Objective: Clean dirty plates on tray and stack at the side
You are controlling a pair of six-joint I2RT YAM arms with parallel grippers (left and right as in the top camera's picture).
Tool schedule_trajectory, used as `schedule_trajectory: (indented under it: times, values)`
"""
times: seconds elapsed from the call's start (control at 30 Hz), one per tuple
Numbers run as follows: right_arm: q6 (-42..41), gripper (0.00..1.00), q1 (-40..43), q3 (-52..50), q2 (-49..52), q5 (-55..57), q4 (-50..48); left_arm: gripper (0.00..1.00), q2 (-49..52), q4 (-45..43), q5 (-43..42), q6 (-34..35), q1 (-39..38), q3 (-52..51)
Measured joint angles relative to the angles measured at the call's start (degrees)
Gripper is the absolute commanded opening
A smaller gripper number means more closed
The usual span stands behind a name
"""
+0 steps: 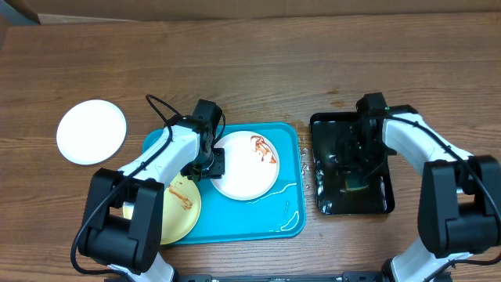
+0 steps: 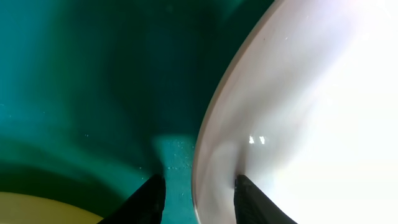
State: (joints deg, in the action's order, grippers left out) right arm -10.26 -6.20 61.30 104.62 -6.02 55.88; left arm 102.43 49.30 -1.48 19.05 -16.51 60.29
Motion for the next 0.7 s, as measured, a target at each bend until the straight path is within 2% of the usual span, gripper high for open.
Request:
schedule_trajectory:
  times: [0.1,0.2,0.33,0.53,0.7]
  values:
    - [-0.3,0.04,0.1,0.2,-0.1,-0.1,1.4,0.38,0.0,0.0,0.0,0.0,0.0,0.0]
    - [-0.4,0.04,0.1,3.4,0.1,-0.1,9.1,0.38,0.0,0.0,0.0,0.0,0.0,0.0]
    - [-0.2,0.04,0.1,12.5,0.1,-0.2,18.4,0.38,0.0,0.0,0.0,0.0,0.0,-0.1]
    - [-0.2,0.04,0.1,16.0,-2.9,0.4,18.8,0.38,0.0,-0.4,0.0,0.0,0.0,-0.1]
    - [-0.2,0.04,0.1,15.9,-3.3,1.4,20.8,0.31,0.0,-0.7,0.0,0.0,0.0,-0.1]
